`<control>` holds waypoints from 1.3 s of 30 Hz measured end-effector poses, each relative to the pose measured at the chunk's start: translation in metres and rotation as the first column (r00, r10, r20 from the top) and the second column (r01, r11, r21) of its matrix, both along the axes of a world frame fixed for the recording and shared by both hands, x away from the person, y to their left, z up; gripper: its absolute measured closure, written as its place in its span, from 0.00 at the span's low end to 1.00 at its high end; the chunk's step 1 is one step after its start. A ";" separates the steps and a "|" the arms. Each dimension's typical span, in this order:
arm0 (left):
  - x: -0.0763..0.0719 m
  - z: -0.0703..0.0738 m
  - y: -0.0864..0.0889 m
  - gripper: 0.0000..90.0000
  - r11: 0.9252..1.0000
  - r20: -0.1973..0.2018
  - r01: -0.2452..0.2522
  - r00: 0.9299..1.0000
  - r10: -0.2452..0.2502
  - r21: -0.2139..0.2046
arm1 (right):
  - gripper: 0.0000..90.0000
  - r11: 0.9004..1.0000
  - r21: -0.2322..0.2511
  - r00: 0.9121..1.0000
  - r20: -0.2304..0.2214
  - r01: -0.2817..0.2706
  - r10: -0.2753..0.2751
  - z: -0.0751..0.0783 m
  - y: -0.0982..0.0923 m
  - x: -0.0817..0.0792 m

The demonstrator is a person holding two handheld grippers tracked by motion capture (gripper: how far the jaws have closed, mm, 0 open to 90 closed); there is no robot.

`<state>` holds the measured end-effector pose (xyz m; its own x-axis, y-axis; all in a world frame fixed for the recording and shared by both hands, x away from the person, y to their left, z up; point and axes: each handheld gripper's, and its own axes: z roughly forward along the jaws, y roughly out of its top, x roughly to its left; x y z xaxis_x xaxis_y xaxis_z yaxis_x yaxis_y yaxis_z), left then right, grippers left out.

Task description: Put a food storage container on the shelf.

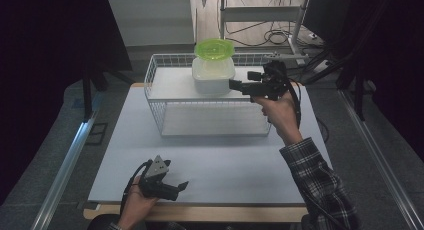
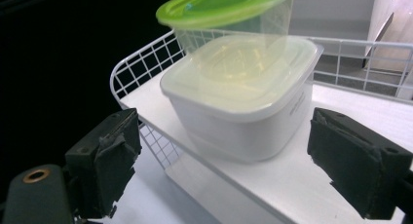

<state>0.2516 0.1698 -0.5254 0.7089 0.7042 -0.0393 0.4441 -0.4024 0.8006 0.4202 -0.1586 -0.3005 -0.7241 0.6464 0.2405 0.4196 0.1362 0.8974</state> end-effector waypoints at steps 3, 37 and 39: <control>0.000 0.000 0.000 0.03 1.000 -0.001 0.000 1.000 0.000 0.003 | 0.13 1.000 -0.007 1.000 0.004 -0.011 0.012 -0.004 0.000 -0.005; 0.000 0.000 0.000 0.03 1.000 -0.005 0.005 1.000 -0.005 -0.013 | 0.04 0.989 -0.146 0.998 0.055 -0.032 0.040 -0.065 -0.003 -0.045; 0.000 0.000 0.000 0.03 1.000 -0.006 0.007 1.000 -0.007 -0.008 | 0.04 0.988 -0.154 0.998 0.047 -0.032 0.040 -0.072 -0.005 -0.047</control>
<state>0.2516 0.1696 -0.5255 0.7137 0.6987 -0.0495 0.4462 -0.3991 0.8010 0.3734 -0.1636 -0.3721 -0.7563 0.6459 0.1039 0.3673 0.2879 0.8844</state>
